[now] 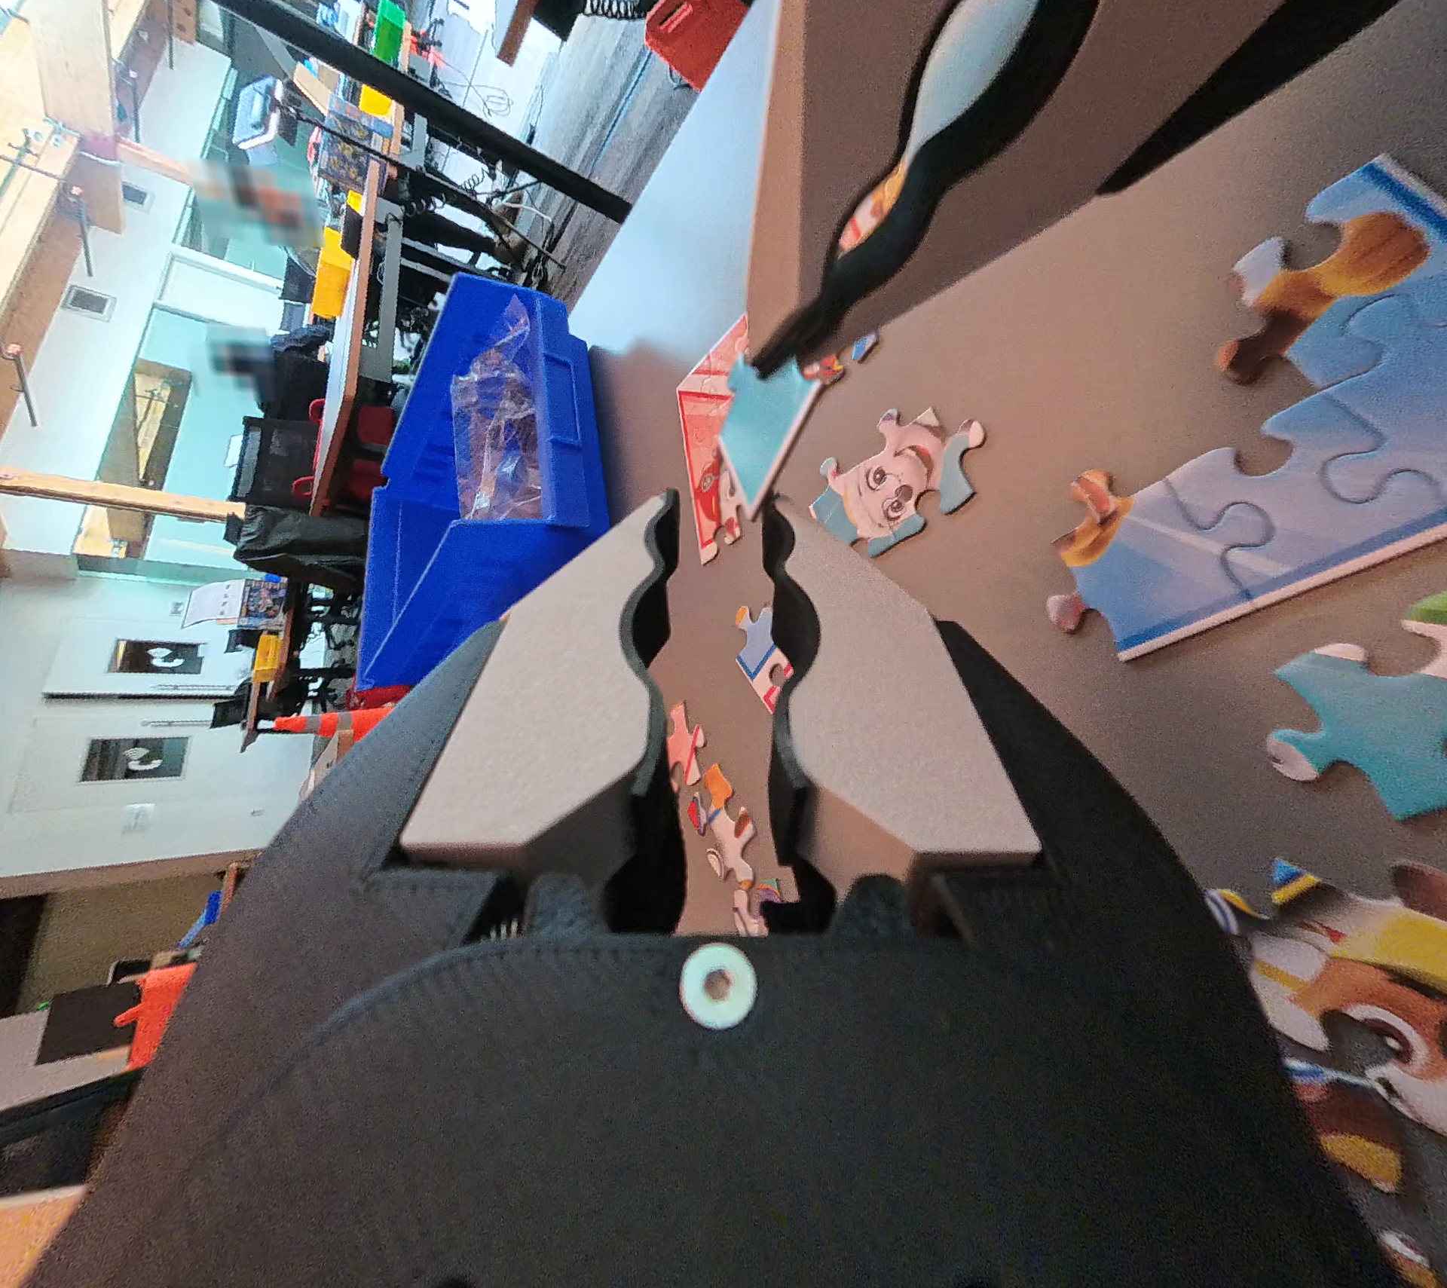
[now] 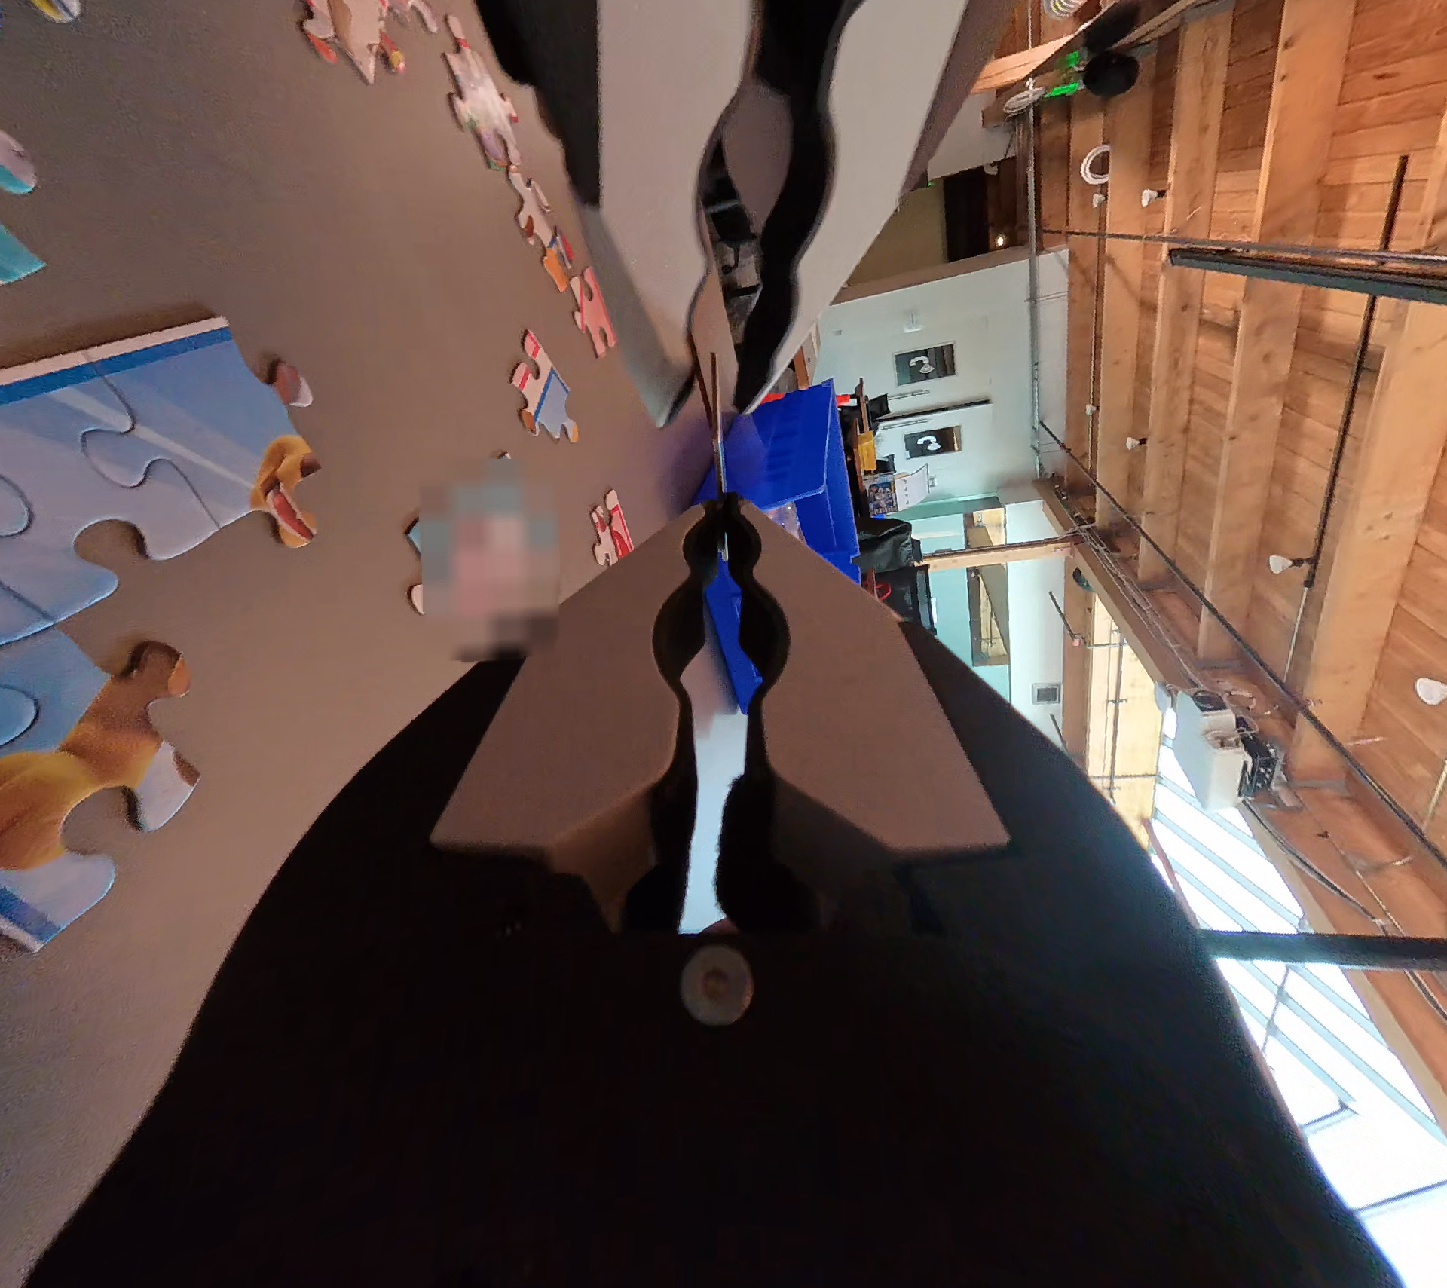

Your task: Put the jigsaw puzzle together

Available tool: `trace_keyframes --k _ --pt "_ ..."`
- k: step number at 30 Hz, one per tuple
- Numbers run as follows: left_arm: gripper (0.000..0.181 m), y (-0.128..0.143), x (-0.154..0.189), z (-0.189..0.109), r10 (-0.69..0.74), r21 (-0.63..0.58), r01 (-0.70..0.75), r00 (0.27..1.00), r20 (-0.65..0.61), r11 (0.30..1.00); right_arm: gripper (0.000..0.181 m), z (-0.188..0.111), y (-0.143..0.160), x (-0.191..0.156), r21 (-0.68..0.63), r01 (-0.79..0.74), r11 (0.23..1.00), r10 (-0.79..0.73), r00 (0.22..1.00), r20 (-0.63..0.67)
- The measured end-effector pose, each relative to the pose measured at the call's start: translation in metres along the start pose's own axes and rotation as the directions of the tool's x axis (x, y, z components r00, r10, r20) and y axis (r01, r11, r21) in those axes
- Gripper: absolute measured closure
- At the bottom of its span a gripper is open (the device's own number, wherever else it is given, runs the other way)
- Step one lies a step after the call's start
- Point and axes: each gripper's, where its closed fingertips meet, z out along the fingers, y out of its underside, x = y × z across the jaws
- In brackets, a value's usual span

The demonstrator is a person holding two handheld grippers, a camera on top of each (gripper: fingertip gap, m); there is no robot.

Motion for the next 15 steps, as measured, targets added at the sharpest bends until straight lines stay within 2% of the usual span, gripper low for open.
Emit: trace_keyframes --k 3,7,10,15 --pt "0.172 -0.004 0.010 -0.006 0.029 0.004 -0.029 0.999 -0.043 1.000 0.181 -0.001 0.000 -0.004 0.024 0.001 1.000 -0.002 1.000 0.023" --pt "0.176 0.002 0.018 -0.003 0.077 -0.036 -0.079 0.996 -0.051 0.996 0.181 0.003 0.002 -0.013 0.015 -0.057 0.998 0.055 0.991 0.120" --pt "0.173 0.001 0.021 -0.002 0.070 -0.028 -0.072 0.996 -0.054 0.997 0.181 0.009 0.007 -0.019 -0.038 -0.088 0.995 0.093 0.981 0.170" --pt "0.181 0.013 0.036 0.003 0.134 -0.075 -0.141 0.987 -0.091 0.987 0.181 0.018 0.001 -0.042 -0.081 -0.094 0.992 0.112 0.961 0.254"
